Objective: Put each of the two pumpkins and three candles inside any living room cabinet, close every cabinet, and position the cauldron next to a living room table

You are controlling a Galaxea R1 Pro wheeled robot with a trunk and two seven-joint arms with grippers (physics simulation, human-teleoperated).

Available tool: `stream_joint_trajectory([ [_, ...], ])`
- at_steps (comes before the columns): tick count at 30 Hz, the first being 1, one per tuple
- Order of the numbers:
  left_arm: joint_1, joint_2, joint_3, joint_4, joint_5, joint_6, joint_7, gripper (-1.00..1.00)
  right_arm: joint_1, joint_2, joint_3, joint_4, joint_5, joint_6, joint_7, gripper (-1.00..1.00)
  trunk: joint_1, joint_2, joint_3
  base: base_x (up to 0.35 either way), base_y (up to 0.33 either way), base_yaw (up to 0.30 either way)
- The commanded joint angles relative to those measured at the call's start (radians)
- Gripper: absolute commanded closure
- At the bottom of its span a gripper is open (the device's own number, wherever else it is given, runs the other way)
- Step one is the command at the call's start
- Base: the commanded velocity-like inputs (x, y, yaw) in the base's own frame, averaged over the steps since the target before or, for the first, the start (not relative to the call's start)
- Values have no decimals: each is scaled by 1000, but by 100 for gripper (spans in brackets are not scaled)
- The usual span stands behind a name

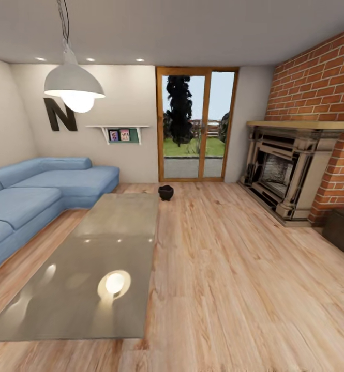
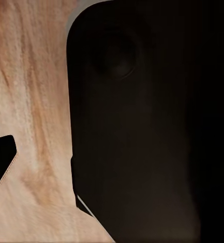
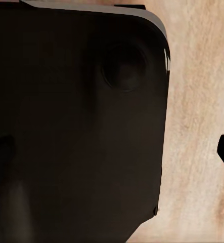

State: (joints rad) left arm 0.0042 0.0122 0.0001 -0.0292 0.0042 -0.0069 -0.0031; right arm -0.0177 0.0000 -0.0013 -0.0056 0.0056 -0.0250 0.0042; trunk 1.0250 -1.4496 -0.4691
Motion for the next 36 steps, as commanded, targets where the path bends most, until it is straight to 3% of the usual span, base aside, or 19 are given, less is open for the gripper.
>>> stream_joint_trajectory([
  [1, 0, 0, 0, -1, 0, -1, -1, -100, -1, 0, 0, 1, 1, -3, 0, -100, 0, 0, -1, 0, 0, -284],
  [27, 0, 1, 6, -1, 2, -51, 0, -100, -1, 0, 0, 1, 1, -1, 0, -100, 0, 0, -1, 0, 0, -284],
  [36, 0, 0, 8, -1, 5, -48, -2, -100, -1, 0, 0, 1, 1, -1, 0, -100, -35, 63, 26, 0, 0, -284],
])
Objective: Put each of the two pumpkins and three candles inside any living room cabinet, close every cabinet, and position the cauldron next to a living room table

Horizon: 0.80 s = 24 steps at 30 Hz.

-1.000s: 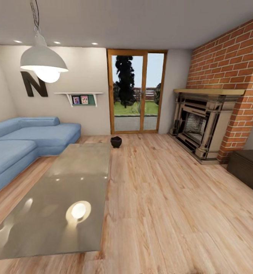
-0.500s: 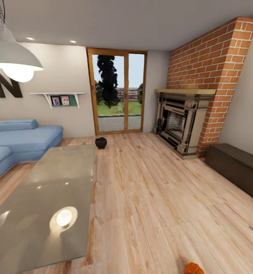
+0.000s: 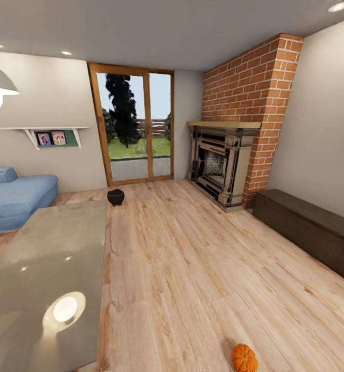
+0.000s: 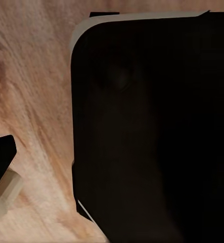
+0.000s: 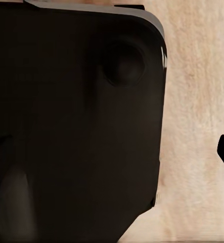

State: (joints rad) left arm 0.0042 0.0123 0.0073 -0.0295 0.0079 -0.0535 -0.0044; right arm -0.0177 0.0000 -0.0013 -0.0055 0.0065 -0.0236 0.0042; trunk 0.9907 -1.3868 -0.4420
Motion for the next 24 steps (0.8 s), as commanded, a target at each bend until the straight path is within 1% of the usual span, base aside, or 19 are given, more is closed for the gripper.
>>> stream_joint_trajectory([
  [1, 0, 0, 1, -1, 1, -2, 0, -100, -1, 0, 0, 1, 1, -2, 0, -100, -4, 7, 2, 0, 0, -284],
  [24, 0, 0, -5, -1, 1, -3, -1, -100, -1, 0, 0, 1, 0, -4, 0, -100, -92, 168, 65, 0, 0, -283],
])
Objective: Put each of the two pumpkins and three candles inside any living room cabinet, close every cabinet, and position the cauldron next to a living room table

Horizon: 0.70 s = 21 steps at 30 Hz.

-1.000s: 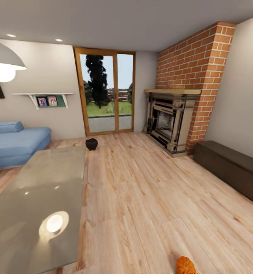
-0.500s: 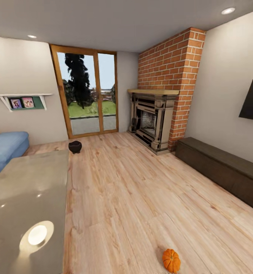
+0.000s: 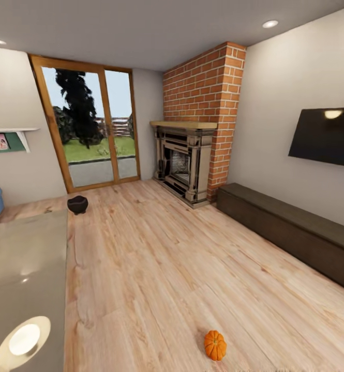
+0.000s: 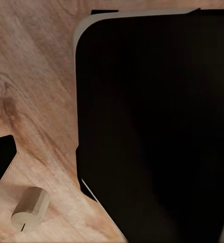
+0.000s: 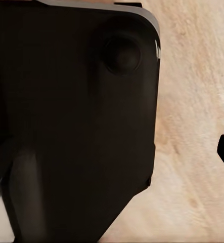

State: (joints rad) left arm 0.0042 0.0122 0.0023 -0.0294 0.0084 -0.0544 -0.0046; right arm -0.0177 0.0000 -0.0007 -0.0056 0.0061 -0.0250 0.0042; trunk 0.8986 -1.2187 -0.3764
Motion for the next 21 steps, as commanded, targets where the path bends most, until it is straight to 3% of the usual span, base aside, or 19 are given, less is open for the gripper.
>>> stream_joint_trajectory([
  [1, 0, 0, 0, -1, 1, -2, 0, -100, -1, 0, 0, 1, 1, -3, 0, -100, -4, 7, 2, 0, 0, -283],
  [21, 0, 0, -2, -1, -2, -2, 0, -100, -1, 0, 1, 1, 0, -3, 0, -100, -81, 147, 53, 0, 0, -274],
])
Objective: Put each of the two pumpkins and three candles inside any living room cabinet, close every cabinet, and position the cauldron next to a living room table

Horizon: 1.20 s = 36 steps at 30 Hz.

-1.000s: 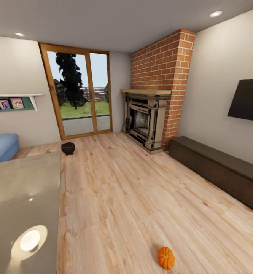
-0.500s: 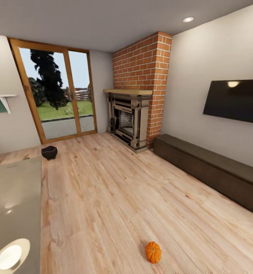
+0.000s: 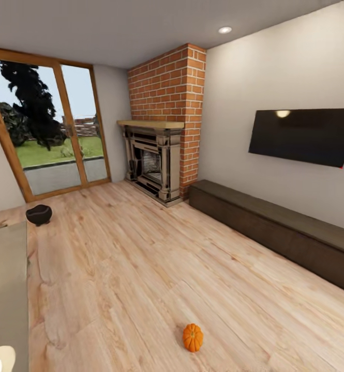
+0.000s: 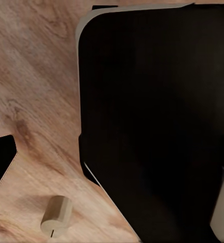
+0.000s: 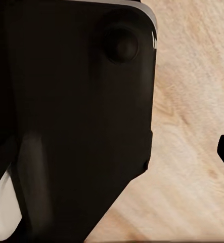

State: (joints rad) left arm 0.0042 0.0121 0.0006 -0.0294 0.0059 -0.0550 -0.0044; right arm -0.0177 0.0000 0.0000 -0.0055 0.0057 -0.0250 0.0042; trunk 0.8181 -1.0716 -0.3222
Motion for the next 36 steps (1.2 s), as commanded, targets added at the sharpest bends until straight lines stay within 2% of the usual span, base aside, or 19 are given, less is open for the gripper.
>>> stream_joint_trajectory([
  [1, 0, 0, 0, -1, 1, -2, -1, -100, -1, 0, 0, 1, 0, -3, 0, -100, -4, 7, 2, 0, 0, -272],
  [36, 0, 0, -4, -1, -2, -2, 0, -100, -1, 1, 0, 1, 0, -3, 0, -100, -138, 252, 89, 0, 0, -266],
])
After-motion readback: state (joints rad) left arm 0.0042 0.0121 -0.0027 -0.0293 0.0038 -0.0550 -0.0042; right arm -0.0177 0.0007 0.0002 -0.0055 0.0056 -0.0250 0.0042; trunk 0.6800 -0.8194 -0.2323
